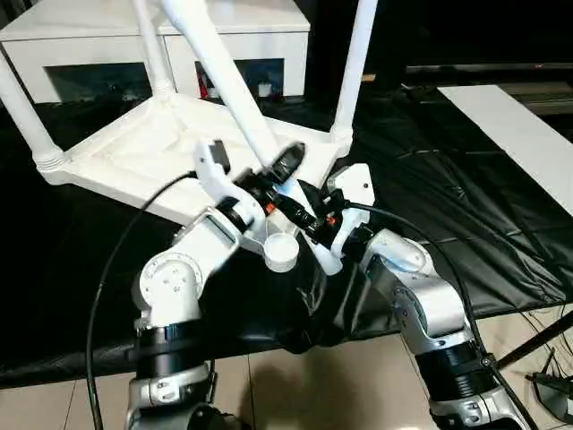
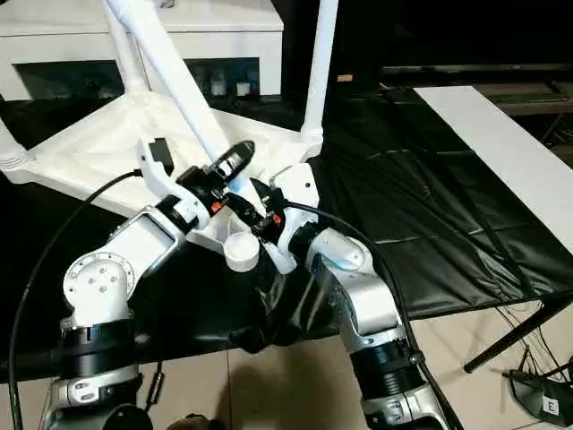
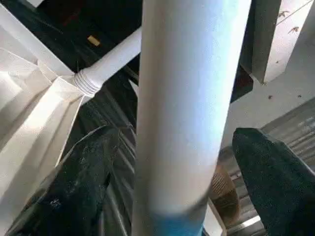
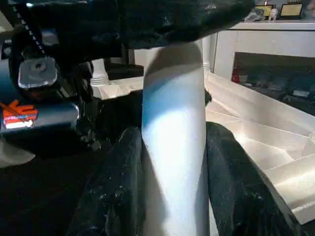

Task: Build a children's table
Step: Move to table

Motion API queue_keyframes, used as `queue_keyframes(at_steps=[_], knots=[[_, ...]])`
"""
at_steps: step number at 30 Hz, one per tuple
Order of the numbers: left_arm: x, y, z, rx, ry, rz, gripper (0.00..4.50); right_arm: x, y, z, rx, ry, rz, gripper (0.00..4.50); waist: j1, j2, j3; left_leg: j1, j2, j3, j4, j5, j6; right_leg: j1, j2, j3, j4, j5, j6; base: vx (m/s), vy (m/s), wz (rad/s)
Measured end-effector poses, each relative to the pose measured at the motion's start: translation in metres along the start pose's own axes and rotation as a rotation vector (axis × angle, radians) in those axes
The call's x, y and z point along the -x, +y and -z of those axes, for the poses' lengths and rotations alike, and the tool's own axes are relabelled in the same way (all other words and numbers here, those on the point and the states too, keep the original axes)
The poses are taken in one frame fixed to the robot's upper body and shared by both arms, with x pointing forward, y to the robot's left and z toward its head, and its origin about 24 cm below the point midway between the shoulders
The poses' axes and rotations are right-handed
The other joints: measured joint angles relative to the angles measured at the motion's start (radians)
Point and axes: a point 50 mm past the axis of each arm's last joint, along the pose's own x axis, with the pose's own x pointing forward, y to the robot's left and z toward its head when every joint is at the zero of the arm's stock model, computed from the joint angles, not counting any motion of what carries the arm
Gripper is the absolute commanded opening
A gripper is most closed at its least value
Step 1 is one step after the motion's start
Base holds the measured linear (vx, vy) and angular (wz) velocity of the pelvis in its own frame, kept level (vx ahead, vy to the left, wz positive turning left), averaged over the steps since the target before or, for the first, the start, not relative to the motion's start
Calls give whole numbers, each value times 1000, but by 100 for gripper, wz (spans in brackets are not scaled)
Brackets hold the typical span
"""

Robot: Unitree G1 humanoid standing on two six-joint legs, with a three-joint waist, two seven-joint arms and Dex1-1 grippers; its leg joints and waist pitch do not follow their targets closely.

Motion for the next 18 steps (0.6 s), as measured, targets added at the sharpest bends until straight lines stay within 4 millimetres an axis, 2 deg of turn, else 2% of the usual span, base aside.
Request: queue_keyframes(at_steps=[7, 8, 12, 13, 16, 18], knots=[[-1, 2, -5, 1, -34, -4, 329, -1, -2, 2, -3, 11, 3, 141, 1, -1, 0, 0, 0, 1, 0, 0, 0, 0, 0, 1, 0, 1, 0, 0, 0, 0], [-1, 3, -6, -10, -34, -2, 305, -1, -2, 2, -3, 13, 4, 141, 1, -1, 0, 0, 0, 1, 0, 0, 0, 0, 0, 1, 0, 1, 0, 0, 0, 0], [-1, 2, -6, -34, -32, 9, 289, -1, -2, 3, -3, 12, 4, 141, 2, -1, 0, 0, 0, 2, 0, 0, 0, 0, 0, 2, -1, 1, 0, 0, 0, 0], [-1, 2, -6, -36, -29, 12, 261, -2, -2, 3, -2, 11, 4, 141, 2, -1, 0, 0, 0, 2, 0, 0, 0, 0, 0, 2, -1, 1, 0, 0, 0, 0], [-2, 2, -5, -67, -12, 13, 246, -1, -2, 2, 3, 5, 2, 141, 1, -1, 0, 0, 0, 2, 0, 0, 0, 0, 0, 2, -1, 1, 0, 0, 0, 0], [-2, 1, -5, -80, -5, 19, 218, -1, -2, 2, 7, 1, 2, 141, 1, -1, 0, 0, 0, 2, 0, 0, 0, 0, 0, 2, -1, 1, 0, 0, 0, 0]])
